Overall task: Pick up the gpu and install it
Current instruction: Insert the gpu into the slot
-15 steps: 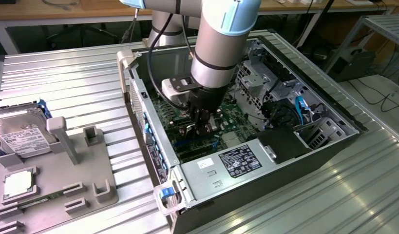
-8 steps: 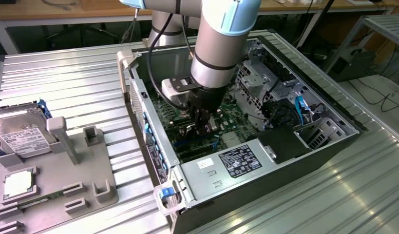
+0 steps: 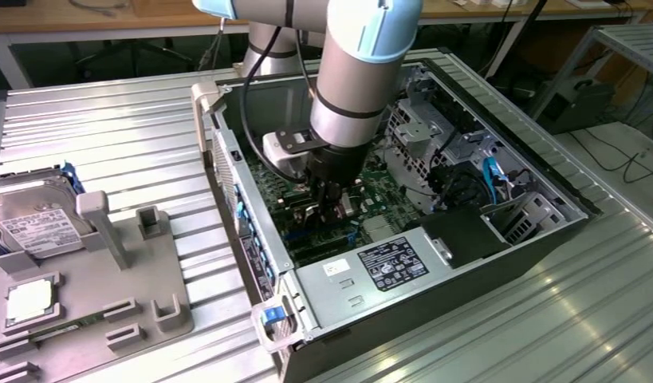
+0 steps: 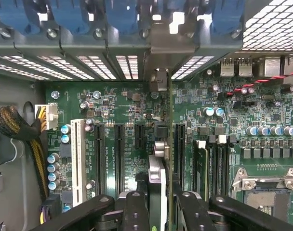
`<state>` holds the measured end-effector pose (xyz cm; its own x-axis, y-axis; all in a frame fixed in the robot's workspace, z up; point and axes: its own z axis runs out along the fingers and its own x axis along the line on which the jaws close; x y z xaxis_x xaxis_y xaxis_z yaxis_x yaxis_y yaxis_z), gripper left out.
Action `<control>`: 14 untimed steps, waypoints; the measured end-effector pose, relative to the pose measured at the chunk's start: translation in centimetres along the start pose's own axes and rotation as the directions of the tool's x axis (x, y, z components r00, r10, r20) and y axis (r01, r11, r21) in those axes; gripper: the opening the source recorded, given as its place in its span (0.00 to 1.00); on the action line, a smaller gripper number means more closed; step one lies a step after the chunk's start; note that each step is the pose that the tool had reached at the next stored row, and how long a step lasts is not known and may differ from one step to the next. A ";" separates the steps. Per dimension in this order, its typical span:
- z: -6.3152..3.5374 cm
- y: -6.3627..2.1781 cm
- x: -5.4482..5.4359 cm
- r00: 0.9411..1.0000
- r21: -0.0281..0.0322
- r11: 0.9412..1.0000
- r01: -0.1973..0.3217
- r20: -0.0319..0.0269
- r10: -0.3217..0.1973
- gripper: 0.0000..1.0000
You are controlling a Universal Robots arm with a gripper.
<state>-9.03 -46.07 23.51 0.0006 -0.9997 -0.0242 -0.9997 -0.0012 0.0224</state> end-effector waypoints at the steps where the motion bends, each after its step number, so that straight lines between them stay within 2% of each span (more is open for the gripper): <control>1: 0.03 0.00 0.0 1.000 0.000 1.000 0.000 0.001 0.000 0.28; 8: -0.02 0.03 0.0 1.000 0.001 1.000 0.000 0.001 0.000 0.28; 10: -0.16 0.02 0.0 1.000 0.002 1.000 0.000 0.003 0.000 0.29; 11: -0.30 0.02 0.0 1.000 0.002 1.000 0.000 0.003 0.000 0.29; 12: -0.60 0.04 0.0 1.000 0.002 1.000 0.000 0.001 0.000 0.35; 14: -1.27 0.05 -0.1 1.000 0.004 1.000 0.000 0.001 0.000 0.35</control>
<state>-9.05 -46.05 24.78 0.0007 -0.9997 -0.0255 -0.9998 -0.0011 0.0184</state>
